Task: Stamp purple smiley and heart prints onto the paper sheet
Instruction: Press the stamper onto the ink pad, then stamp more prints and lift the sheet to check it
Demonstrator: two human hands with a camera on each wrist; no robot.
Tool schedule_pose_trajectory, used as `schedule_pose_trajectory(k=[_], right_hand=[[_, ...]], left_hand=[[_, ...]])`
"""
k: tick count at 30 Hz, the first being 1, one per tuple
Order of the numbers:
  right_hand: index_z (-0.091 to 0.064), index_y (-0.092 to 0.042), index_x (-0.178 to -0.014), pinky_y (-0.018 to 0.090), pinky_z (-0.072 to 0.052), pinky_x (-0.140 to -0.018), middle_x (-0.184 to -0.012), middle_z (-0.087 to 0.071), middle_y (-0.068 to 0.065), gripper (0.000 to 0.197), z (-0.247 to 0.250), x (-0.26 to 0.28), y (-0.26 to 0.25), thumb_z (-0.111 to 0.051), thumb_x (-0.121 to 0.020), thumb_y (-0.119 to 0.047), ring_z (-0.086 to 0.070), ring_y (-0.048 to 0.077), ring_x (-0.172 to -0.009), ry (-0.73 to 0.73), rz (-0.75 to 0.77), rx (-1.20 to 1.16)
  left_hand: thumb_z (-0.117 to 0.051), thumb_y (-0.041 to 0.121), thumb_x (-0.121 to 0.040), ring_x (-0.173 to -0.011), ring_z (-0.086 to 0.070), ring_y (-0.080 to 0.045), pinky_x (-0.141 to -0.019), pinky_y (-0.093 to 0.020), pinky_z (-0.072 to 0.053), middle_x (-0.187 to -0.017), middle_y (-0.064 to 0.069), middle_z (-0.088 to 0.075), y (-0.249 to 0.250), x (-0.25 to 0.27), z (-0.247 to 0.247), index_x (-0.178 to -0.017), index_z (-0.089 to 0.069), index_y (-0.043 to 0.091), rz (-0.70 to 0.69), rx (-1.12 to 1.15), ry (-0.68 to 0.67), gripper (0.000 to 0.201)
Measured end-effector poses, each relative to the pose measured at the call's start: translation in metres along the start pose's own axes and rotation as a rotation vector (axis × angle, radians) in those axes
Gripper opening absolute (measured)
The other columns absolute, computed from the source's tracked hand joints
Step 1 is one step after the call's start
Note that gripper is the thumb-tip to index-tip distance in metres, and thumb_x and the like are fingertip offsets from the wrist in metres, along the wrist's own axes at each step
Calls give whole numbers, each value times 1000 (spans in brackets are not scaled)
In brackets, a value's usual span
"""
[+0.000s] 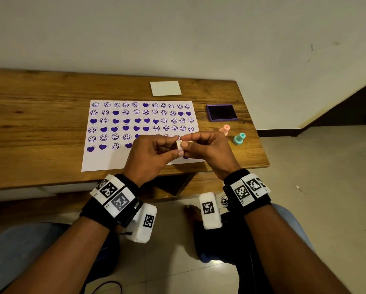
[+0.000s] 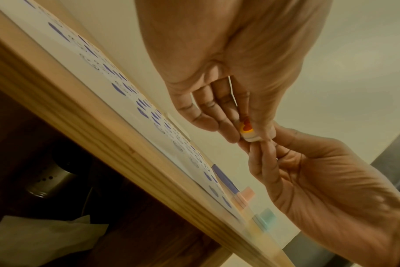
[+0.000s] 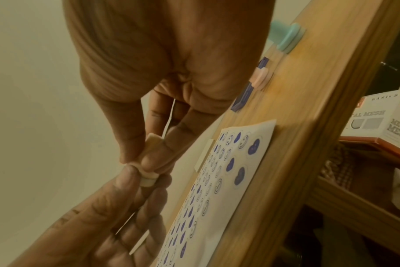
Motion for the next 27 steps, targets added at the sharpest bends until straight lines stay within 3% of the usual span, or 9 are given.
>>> schedule_pose_trajectory(k=[3, 7, 9, 11, 15, 18, 21, 24, 27], right_hand=[[-71, 4, -105, 29, -59, -69, -86, -76, 11, 21, -2, 2, -2, -71, -84, 2, -72, 16, -73, -24, -15, -8], [-76, -9, -98, 39, -63, -71, -85, -76, 12, 16, 4, -1, -8, -79, -82, -11, -73, 27, -74, 60, 31, 254], [-76, -15, -96, 38, -62, -70, -83, -75, 3, 19, 16, -4, -10, -83, -79, -22, -72, 20, -74, 210, 71, 530], [-76, -20, -94, 28, -58, -72, -83, -71, -8, 17, 35, -5, -11, -82, -79, -28, -67, 7, -76, 357, 62, 764], [-76, -20, -98, 23, -45, -80, -91, -68, -8, 16, 62, -2, -2, -79, -82, -26, -60, 8, -86, 443, -89, 1043], [-76, -18, -101, 27, -47, -85, -100, -72, -1, 18, 58, -5, 7, -74, -84, -24, -64, 17, -95, 422, -109, 1123], [-74, -17, -109, 26, -44, -83, -105, -72, 2, 27, 54, -6, 7, -72, -85, -30, -63, 18, -97, 421, -95, 1172], [-74, -20, -110, 27, -50, -80, -106, -72, 0, 32, 53, -3, -3, -70, -86, -41, -64, 14, -95, 498, 16, 1200], [-74, -17, -111, 23, -42, -77, -110, -71, 0, 33, 35, -4, -10, -66, -90, -41, -62, 12, -98, 464, 126, 1166]], left_hand=[[-81, 11, -72, -85, -70, -4, -79, -17, -54, -94, -1, -75, 0, 0, 2, -111, -70, 9, -16, -42, -13, 40], [-78, 28, -77, -97, -64, 0, -80, -18, -52, -108, 7, -71, -1, 0, 2, -122, -65, 21, -37, -272, -59, 48], [-75, 38, -78, -108, -58, -6, -88, -25, -49, -118, 8, -67, -6, 0, 5, -130, -58, 27, -50, -415, -58, 55], [-71, 42, -81, -116, -54, -13, -96, -35, -47, -123, 6, -64, -10, -1, 14, -131, -58, 28, -47, -487, 2, 54], [-69, 37, -84, -120, -50, -23, -100, -34, -32, -124, -1, -64, -19, -5, 34, -120, -66, 22, -49, -647, 121, 39], [-70, 36, -84, -121, -48, -24, -102, -38, -32, -126, -3, -62, -27, -8, 39, -117, -67, 21, -34, -719, 121, 37], [-71, 36, -83, -125, -43, -26, -104, -41, -33, -132, -3, -57, -30, -9, 37, -120, -66, 23, -10, -793, 112, 40], [-72, 36, -82, -127, -41, -26, -105, -43, -32, -135, -4, -54, -28, -10, 37, -120, -66, 23, -9, -835, 135, 41], [-71, 40, -80, -130, -39, -27, -109, -45, -28, -139, -5, -50, -32, -11, 41, -124, -63, 25, 29, -908, 115, 47]])
Point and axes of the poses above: each hand's wrist, its own x-axis away from the middle knuckle, its own z-axis out of the back of the hand, y = z × x, the point moved 2 cm from there along -x, towards the middle knuckle
